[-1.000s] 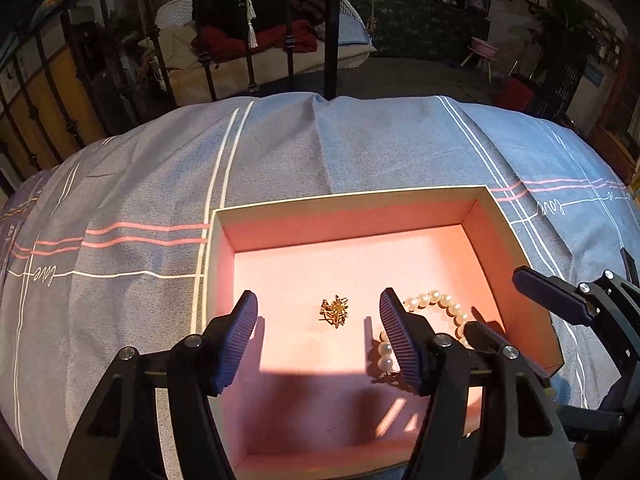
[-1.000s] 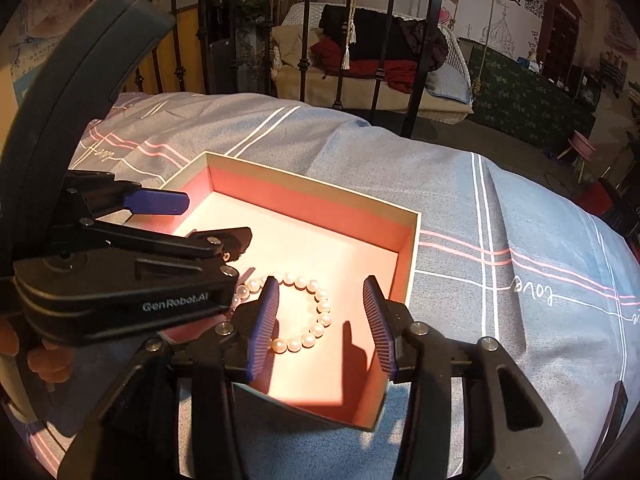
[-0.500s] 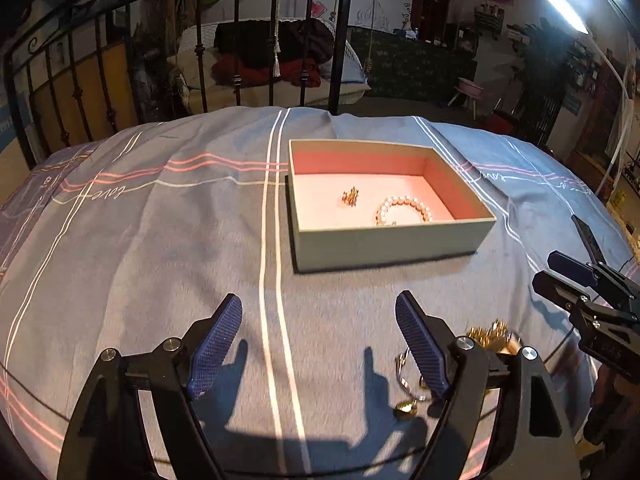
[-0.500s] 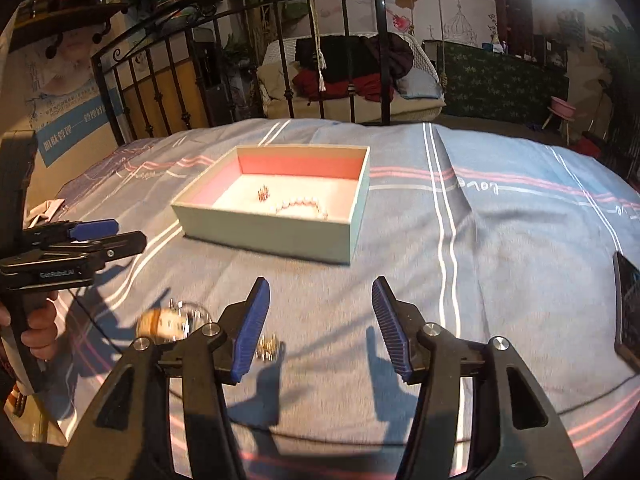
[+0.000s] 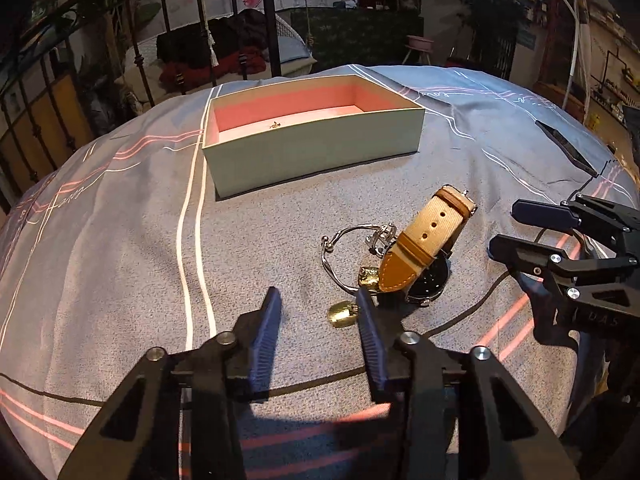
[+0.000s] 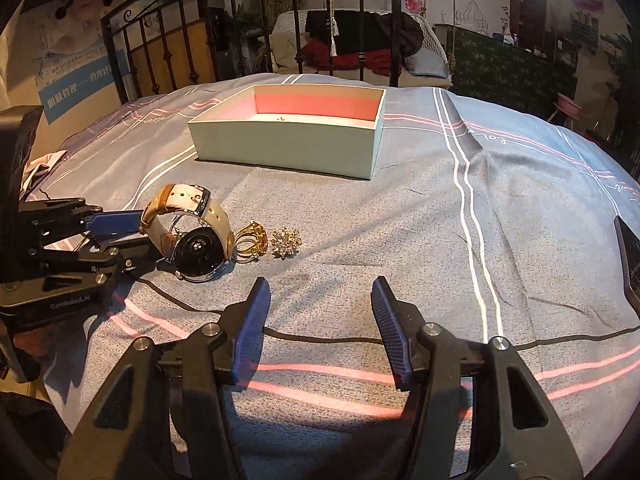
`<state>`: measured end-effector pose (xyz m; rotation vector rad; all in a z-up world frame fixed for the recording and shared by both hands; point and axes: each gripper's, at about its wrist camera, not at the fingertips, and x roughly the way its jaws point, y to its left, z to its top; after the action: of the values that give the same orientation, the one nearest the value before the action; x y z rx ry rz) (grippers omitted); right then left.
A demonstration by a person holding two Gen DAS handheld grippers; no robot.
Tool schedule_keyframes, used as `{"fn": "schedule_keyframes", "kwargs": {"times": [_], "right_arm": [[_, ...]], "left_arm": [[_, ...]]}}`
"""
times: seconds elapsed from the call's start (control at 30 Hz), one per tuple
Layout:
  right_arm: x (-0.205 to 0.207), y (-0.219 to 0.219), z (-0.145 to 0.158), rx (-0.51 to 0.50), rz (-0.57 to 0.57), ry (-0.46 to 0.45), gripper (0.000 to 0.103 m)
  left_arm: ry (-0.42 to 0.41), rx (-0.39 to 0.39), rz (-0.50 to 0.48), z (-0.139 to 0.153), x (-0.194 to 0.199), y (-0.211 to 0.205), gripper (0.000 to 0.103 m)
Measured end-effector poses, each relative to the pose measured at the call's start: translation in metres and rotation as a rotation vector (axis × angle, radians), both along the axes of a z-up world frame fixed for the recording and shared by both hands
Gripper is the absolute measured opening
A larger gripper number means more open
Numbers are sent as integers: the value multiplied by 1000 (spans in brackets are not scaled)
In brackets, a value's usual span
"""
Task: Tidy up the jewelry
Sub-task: 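Grasp the small gold charm with left tool while right tool grasps gold ring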
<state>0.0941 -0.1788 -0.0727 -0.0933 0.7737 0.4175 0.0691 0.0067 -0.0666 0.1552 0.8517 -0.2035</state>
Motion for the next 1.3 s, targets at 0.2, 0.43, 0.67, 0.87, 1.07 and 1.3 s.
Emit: {"fn": "schedule_keyframes", "kwargs": {"times": [0.2, 0.43, 0.67, 0.87, 1.07, 1.3], "right_arm": [[6, 4, 0, -7, 11, 10, 54], [31, 26, -3, -68, 67, 34, 54], [35, 36, -3, -91, 118, 20, 24], [20, 28, -4, -18, 96, 21, 19], [7, 21, -3, 26, 89, 17, 19], [3, 20, -1, 34, 84, 15, 19]], "left_arm": [[-21, -55, -1, -2, -5, 6, 13], [-23, -72, 15, -3, -4, 6, 14], [-21, -93, 35, -3, -4, 8, 14], [-22, -123, 60, -3, -5, 11, 14], [-14, -141, 66, 0, -3, 13, 14], [-11, -144, 78, 3, -3, 14, 14]]}}
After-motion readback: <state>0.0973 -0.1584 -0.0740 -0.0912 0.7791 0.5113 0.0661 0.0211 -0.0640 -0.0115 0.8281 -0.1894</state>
